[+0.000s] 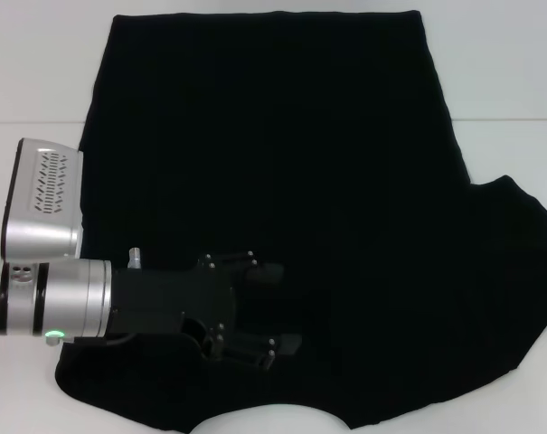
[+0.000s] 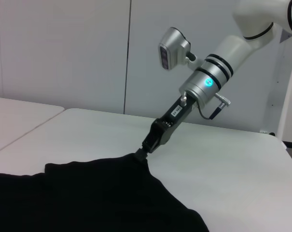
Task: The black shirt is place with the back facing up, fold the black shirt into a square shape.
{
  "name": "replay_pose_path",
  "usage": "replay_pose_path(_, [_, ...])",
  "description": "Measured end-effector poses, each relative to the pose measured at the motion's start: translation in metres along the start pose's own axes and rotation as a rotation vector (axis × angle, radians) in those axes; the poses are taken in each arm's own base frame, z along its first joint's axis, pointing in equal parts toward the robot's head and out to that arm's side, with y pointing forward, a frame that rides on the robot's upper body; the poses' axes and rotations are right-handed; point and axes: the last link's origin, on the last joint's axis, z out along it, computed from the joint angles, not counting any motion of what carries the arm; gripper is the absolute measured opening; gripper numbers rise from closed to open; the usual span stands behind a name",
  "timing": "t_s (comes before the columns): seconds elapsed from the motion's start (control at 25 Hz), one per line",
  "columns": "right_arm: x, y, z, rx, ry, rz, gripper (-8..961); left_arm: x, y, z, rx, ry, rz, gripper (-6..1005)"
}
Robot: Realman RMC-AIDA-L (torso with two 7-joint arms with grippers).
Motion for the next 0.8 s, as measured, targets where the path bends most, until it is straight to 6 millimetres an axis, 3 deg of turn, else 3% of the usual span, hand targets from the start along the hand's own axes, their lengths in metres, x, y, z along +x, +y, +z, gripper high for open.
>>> replay_pose_path(0.16, [-0.010, 0.025, 0.009, -0.076, 0.007, -0.057, 10, 0.000, 0.000, 0.000, 0.001, 0.000, -0.001, 931])
replay_pose_path(0.52, [-0.025, 0.126, 0.058, -0.182, 0.171, -0.344, 11, 0.000, -0.001, -0.001, 0.008, -0.001, -0.014, 931])
replay_pose_path(0.72, [-0.028, 0.146, 0.066, -0.153, 0.234, -0.415, 12, -0.003, -0.003, 0.000, 0.030, -0.006, -0.026, 931])
replay_pose_path(0.8, [-0.029, 0.149, 0.066, -0.145, 0.246, -0.425, 92, -0.004, -0.004, -0.001, 0.039, -0.007, -0.030, 931])
